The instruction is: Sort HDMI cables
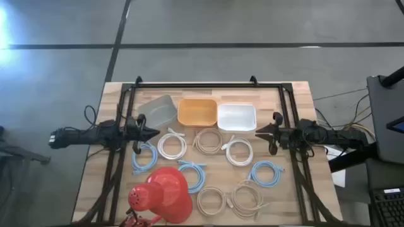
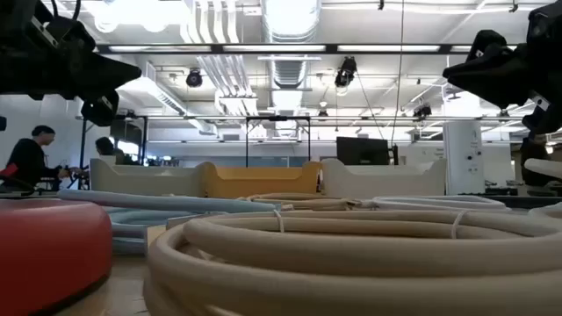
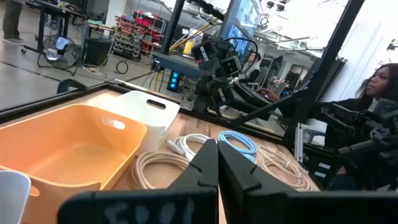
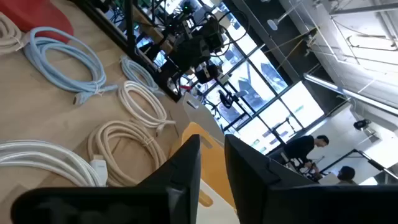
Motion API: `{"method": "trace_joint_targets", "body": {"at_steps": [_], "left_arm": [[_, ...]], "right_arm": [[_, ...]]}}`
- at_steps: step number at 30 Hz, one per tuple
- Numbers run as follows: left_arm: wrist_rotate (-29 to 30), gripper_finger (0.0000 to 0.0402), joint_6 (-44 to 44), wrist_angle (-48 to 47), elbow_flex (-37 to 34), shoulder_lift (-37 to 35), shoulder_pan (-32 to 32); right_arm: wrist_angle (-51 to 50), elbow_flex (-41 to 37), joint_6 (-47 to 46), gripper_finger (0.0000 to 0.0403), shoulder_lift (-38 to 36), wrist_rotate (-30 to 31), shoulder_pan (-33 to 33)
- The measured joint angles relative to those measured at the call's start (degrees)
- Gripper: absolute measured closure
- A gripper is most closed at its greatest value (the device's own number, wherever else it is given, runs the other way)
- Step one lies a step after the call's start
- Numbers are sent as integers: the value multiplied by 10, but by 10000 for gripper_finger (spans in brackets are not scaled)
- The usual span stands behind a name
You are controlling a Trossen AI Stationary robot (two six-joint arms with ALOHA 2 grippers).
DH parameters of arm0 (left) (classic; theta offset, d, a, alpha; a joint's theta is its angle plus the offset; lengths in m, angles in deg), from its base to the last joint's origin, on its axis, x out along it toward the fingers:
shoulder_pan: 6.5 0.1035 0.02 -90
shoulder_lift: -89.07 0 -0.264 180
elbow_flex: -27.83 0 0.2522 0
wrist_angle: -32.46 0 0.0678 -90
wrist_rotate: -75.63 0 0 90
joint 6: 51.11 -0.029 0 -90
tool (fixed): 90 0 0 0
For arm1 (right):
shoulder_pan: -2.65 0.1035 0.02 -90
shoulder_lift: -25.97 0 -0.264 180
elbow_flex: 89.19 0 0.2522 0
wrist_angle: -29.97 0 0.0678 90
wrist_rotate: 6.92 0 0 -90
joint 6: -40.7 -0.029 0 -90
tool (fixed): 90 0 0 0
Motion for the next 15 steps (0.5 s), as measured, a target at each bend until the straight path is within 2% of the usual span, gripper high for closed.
{"method": "trace_joint_targets", "body": {"at_steps": [15], "left_arm": [[0,401,0,0,0,0,0]], "right_arm": [[0,0,0,324,0,0,0]]}}
